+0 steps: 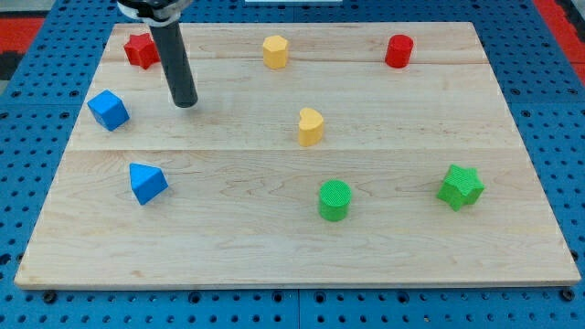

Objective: Place the green star horizontally to the right of the yellow heart

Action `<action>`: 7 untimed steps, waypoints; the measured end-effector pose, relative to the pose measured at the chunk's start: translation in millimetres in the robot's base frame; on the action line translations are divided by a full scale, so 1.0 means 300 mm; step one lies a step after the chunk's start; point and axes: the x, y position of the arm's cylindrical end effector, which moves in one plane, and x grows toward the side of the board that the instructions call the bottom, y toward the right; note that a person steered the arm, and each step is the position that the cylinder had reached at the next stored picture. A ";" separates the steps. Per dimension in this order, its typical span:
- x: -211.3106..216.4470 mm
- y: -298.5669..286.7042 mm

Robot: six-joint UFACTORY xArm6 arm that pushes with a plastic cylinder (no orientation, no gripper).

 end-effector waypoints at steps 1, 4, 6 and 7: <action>0.069 0.143; 0.371 0.833; 0.578 0.884; 0.572 1.065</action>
